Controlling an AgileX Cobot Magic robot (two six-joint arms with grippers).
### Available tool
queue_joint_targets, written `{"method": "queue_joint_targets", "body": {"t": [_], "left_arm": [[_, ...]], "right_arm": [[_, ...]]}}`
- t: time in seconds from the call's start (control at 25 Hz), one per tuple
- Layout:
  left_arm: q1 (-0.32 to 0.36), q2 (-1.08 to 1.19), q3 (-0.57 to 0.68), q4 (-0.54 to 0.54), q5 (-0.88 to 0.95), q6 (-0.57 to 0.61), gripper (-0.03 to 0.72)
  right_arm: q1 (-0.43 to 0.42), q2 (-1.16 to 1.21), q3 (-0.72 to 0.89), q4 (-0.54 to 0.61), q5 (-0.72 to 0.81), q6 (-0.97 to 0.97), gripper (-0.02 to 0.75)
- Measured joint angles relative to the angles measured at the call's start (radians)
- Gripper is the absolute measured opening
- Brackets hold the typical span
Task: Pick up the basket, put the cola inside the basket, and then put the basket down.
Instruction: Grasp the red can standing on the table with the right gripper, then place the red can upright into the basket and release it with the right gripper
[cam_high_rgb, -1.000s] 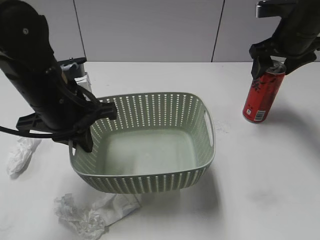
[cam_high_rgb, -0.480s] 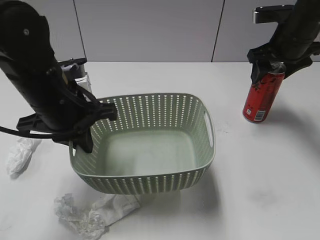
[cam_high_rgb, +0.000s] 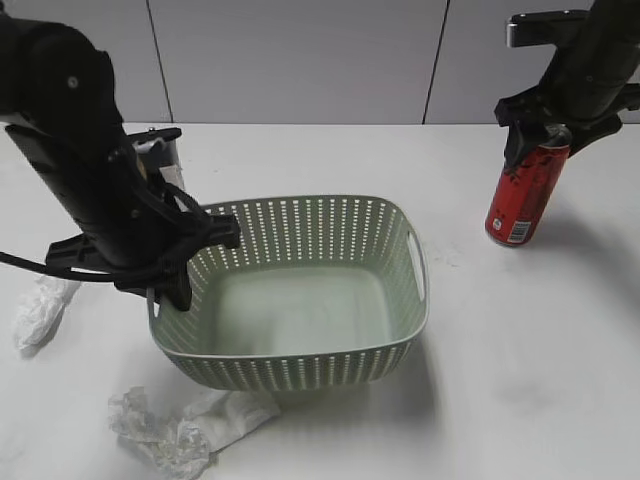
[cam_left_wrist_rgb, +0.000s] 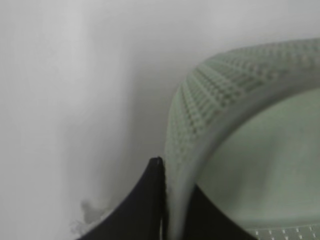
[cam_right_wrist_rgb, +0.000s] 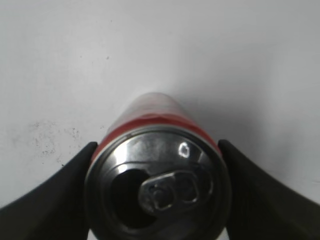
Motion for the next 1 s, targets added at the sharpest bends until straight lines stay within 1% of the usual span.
{"method": "queue_joint_targets", "body": {"t": [0.16,0.44,0.56,0.68,0.8,1.0], "left_arm": [[0.000,0.029,0.000,0.001,-0.037,0.000,-0.002],[0.000,0.087,0.000,0.004,-0.070,0.000,-0.002],[0.000,0.089,0.000,0.018,-0.074,0.000,-0.002],[0.000,0.089,0.000,0.031,-0.074,0.000,-0.002],[0.000,0.089,0.000,0.033,-0.075,0.000,-0.002],[0.000,0.089,0.000,0.033,-0.070,0.000,-0.002]], "right_arm": [[0.000,-0.032,-0.002,-0.005,0.021,0.000,0.498],[0.000,-0.168,-0.012,-0.036,0.099,-0.023,0.498],[0.025,-0.226,-0.012,-0.044,0.145,-0.044,0.498],[0.099,-0.285,-0.012,-0.045,0.153,-0.047,0.498],[0.206,-0.324,-0.013,-0.039,0.172,-0.048,0.498],[0.355,-0.336,-0.013,-0.013,0.230,-0.049,0.498]]}}
